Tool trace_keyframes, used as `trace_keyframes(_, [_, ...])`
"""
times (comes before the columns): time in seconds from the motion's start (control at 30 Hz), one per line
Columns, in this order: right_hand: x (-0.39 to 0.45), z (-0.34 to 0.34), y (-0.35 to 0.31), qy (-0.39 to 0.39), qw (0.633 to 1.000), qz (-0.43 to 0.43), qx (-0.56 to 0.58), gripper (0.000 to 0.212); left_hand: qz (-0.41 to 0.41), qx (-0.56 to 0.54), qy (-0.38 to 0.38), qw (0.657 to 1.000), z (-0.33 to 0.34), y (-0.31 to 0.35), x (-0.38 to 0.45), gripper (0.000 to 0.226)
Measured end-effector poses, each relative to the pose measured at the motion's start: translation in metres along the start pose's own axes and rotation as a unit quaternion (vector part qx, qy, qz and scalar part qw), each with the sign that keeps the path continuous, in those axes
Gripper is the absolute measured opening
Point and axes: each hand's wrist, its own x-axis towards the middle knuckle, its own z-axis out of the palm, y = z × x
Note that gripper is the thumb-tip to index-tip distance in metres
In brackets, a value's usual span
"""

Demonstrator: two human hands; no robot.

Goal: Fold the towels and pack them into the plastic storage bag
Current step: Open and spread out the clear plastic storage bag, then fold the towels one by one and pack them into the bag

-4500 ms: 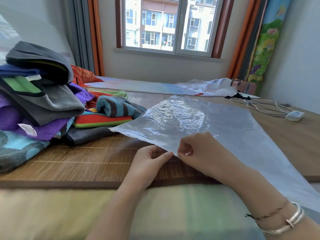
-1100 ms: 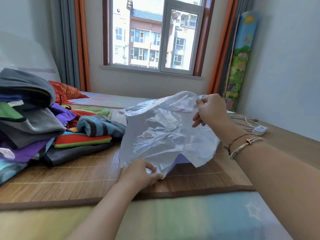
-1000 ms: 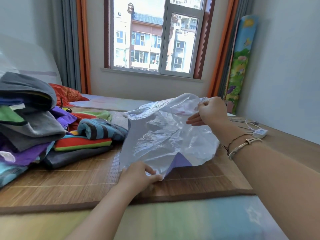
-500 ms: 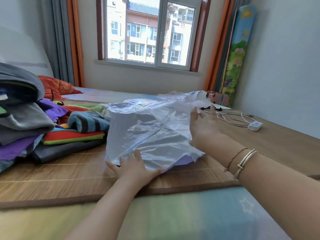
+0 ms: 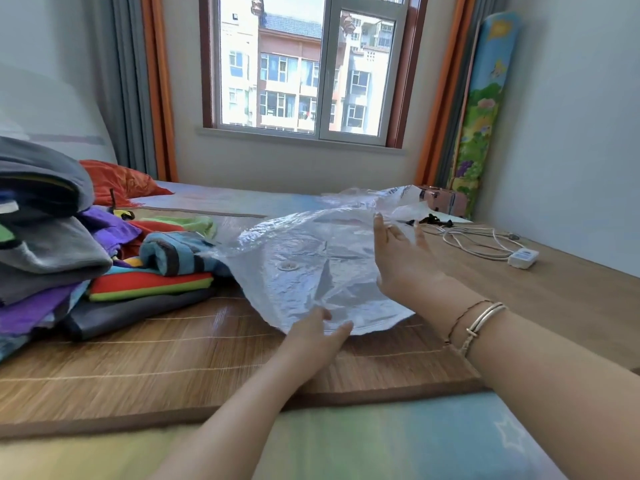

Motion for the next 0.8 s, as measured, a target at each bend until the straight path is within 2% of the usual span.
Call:
trace_keyframes(0.13, [-0.013, 0.013, 0.005, -0.026, 0.997, 0.028, 0.061, 0.078, 0.09, -0.038, -0.003, 0.995, 0.002, 0.007, -0.014, 0.041])
trace_keyframes(0.33, [-0.042, 0.016, -0.028, -0.035, 0.996, -0.015, 0.076, 0.068, 0.115, -0.034, 0.121, 0.985, -0.049, -0.023, -0.042, 0.014])
trace_keyframes(0.47, [-0.052, -0.009, -0.093, 0.049, 0.98, -0.067, 0.18, 0.037, 0.101, 0.002, 0.221, 0.97, -0.101, -0.062, -0.068, 0.013])
trace_keyframes(0.57, [-0.04, -0.027, -0.148, 0.123, 0.952, -0.123, 0.253, 0.024, 0.069, 0.019, 0.265, 0.961, -0.139, -0.102, -0.083, 0.016])
trace_keyframes(0.67, [-0.014, -0.036, -0.2, 0.144, 0.921, -0.177, 0.315, 0.013, 0.033, 0.021, 0.297, 0.954, -0.17, -0.143, -0.089, 0.017])
trace_keyframes(0.8, [0.038, -0.029, -0.256, 0.152, 0.931, -0.181, 0.28, 0.04, 0.002, 0.001, 0.321, 0.947, -0.183, -0.179, -0.086, 0.021])
